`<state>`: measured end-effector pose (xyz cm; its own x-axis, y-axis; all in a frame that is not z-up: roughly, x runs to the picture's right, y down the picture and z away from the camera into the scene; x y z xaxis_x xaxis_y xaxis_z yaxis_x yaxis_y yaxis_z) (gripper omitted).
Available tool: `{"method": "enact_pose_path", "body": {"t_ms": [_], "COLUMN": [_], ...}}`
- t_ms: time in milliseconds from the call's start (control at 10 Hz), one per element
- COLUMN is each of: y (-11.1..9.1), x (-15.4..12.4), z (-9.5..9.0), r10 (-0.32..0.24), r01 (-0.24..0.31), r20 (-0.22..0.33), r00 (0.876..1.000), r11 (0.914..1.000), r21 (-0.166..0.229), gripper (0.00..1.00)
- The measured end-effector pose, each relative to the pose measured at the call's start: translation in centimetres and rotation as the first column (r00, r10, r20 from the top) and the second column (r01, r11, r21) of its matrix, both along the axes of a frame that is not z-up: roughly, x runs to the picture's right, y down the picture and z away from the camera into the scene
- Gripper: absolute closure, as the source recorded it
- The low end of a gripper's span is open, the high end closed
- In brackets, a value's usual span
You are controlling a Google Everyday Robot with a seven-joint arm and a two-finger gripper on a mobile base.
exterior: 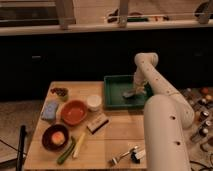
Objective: Wipe tray with towel
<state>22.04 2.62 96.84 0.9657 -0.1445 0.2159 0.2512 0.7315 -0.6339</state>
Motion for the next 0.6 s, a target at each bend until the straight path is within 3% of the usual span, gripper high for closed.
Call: {"method": "enact_pose_path", "body": {"t_ms": [300,600], "y": [1.2,3.0], "x": [-3.3,-2.2], "z": [-0.8,-2.9], "r10": [-0.052,-0.072], "r01": [0.054,0.077], "r20": [0.088,0.114], "r00": [0.995,0.991], "r11": [0.9983,0.9961], "r21": [-0.020,-0.044], "gripper": [1.00,1.00]}}
